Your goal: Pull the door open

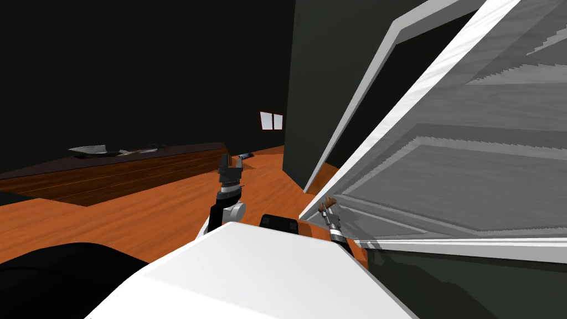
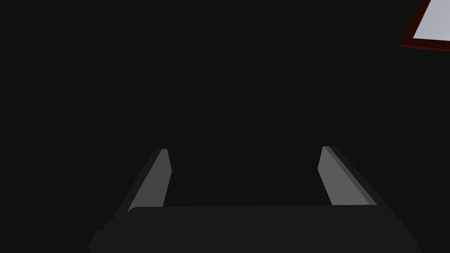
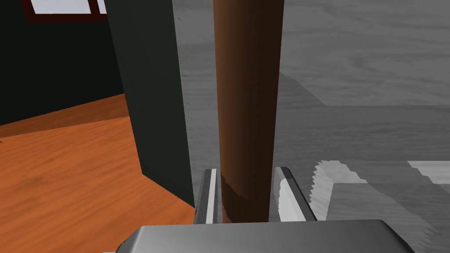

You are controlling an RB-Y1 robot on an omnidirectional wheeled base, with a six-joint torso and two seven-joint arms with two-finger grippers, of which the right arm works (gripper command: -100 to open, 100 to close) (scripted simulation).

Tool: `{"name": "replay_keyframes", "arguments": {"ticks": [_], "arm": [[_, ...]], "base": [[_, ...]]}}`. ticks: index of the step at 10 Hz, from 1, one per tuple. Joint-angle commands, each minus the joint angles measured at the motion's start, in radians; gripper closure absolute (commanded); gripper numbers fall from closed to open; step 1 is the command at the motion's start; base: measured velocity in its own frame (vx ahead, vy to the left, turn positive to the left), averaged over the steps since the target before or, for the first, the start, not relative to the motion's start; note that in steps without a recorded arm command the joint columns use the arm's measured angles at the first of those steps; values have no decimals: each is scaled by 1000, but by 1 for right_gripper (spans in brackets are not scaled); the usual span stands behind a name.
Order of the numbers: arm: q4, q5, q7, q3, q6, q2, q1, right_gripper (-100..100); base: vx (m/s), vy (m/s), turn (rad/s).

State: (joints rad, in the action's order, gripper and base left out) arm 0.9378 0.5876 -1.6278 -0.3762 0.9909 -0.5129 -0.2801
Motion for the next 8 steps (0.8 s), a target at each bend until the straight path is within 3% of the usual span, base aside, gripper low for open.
{"name": "replay_keyframes", "arguments": {"ticks": [1,4,5,8], "arm": [[-14,-10,-17,-17,22,-7,-6,100],[-24,-23,-42,-38,54,-26,-18,100],[-15,-18,-33,-29,43,-25,-16,100],[-36,-30,-58,-50,78,-39,-24,100]], "base": [[-195,-47,108],[-200,-26,106],[-99,-8,16],[-191,-39,126]]}}
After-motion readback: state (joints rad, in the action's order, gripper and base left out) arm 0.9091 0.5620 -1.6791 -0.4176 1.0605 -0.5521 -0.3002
